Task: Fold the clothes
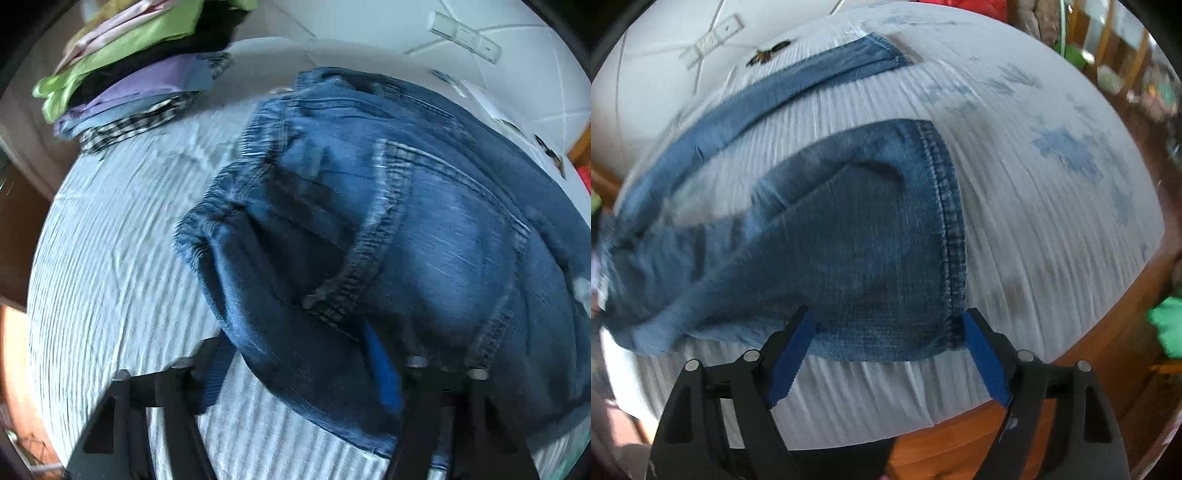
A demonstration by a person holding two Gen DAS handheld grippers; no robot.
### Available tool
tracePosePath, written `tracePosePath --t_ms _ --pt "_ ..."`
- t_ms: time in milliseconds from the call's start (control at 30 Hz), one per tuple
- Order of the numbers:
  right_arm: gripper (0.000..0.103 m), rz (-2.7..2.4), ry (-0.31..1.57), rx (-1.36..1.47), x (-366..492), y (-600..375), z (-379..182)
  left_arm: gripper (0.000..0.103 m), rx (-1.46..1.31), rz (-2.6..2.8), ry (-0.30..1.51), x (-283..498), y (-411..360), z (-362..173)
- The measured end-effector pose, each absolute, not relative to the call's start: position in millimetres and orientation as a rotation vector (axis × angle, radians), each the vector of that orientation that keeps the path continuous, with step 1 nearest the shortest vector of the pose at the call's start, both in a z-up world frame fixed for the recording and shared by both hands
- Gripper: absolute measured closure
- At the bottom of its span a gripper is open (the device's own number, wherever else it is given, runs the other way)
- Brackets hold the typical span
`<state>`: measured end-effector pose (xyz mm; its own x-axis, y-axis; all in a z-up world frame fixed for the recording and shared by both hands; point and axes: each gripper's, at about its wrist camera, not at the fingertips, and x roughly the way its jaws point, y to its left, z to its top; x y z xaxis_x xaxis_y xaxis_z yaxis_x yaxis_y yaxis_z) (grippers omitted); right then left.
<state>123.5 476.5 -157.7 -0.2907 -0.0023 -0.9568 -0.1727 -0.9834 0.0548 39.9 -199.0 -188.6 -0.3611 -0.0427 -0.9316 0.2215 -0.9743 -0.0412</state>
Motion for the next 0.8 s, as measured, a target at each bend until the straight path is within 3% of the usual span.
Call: tracePosePath --t_ms 100,133,167,367,567,800 --pt "0.064 2.438 0.234 -1.782 122 478 -148 0.097 1.638 -2.508 0.261 30 -194 -166" --pt "0.088 2.441 0.241 -1.774 121 478 -144 0.097 1.619 -2.525 0.268 27 -193 -158" --pt "0.092 2.444 0.248 -1.767 121 479 -141 0.098 1.6 -2.542 0.275 23 -192 -150" --pt "0.092 2.577 0.358 -1.619 93 493 -88 0.098 1.485 -2.642 0.315 1 -187 -101" --pt "0.092 2.667 0.4 -1.512 -12 518 -44 0.098 1.407 -2.674 0.349 -59 -175 -67" --pt "0.092 2.62 0.434 -1.639 -153 533 -68 0.097 1.472 -2.539 0.376 -175 -163 -86"
